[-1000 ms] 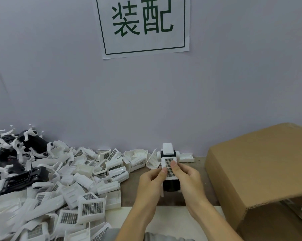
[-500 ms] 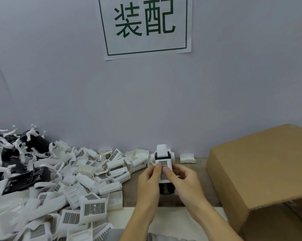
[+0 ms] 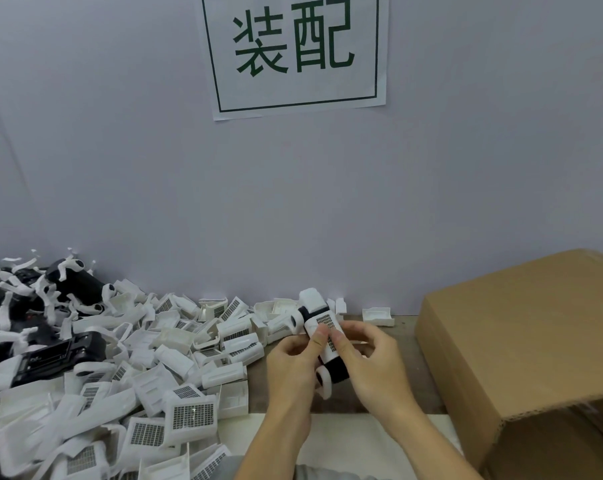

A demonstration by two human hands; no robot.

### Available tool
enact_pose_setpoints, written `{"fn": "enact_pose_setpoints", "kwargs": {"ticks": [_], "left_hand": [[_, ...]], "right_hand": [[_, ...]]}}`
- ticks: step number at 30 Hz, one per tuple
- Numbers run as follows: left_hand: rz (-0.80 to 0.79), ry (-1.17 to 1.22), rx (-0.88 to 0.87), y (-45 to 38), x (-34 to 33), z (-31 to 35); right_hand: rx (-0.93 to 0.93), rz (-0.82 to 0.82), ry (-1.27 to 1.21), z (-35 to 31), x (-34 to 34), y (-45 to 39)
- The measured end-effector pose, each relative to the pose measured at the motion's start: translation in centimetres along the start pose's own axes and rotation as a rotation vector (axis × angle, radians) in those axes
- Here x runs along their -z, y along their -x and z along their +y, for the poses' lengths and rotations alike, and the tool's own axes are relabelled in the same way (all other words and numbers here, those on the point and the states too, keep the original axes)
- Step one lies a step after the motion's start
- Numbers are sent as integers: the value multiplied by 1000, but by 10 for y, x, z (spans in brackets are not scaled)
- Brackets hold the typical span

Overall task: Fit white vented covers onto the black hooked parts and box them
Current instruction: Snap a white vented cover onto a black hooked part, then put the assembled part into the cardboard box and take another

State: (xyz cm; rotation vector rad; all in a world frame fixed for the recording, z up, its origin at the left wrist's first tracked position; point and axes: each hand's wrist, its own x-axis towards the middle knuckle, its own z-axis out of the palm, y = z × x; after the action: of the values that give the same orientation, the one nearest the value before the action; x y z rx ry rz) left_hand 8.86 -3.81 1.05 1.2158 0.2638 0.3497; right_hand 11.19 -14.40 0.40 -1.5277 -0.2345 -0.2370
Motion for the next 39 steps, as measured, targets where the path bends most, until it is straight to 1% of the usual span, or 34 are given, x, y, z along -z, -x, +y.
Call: {"fn": "enact_pose_setpoints", "kwargs": {"ticks": [4,5,7,9,11,13,14,15,16,17,19,20,22,24,26,27,29,31,35,39], "left_hand": [[35,106,67,0,1,2],[29,125,80,0,1,3],[6,143,100,-2,1,4],[21,90,40,-4,0,5],[91,-71,-100,-5,-1,5],[162,-146,-232,-6,1,7],[164,-133,-258,-6,2,8],[139,-109,-256,-5,2,10],[95,-83,-232,-4,3,11],[37,-53,-194,-3,2,13],[-46,-6,-136,-1,2,16],[-52,0,-129,-1,1,16],[-24,15,-120,-1,2,16],[0,61,-89,-1,6,19],[2,110,-47,-3,12,24],[-5,119,-35,-5,15,26],[-24,104,-50,-9,19,30],[-44,91,-69,-11,22,32],[-94,83,-41,-10,27,29],[-103,154,44,-12,28,27]], "right_hand": [[122,-171,160,-1,-2,6],[134,-187,176,-2,-3,7],[150,-152,169,-4,-3,8],[111,-54,107,-8,-1,8],[-21,50,2,-7,6,4],[-295,117,-198,-5,14,-7],[-443,110,-315,-4,16,-11],[-544,91,-415,-3,17,-13],[-600,63,-493,0,17,-14],[-614,34,-549,4,16,-14],[-591,-61,-621,9,14,-13],[-570,-104,-629,9,14,-12],[-543,-125,-605,6,13,-11],[-491,-121,-506,5,12,-11],[-392,-116,-385,-1,14,-10],[-330,-135,-322,-5,17,-8],[-197,-223,-146,-18,25,-5],[-104,-279,27,-31,28,-4],[-39,-301,211,-41,29,-3],[-9,-338,302,-44,32,-4]]}}
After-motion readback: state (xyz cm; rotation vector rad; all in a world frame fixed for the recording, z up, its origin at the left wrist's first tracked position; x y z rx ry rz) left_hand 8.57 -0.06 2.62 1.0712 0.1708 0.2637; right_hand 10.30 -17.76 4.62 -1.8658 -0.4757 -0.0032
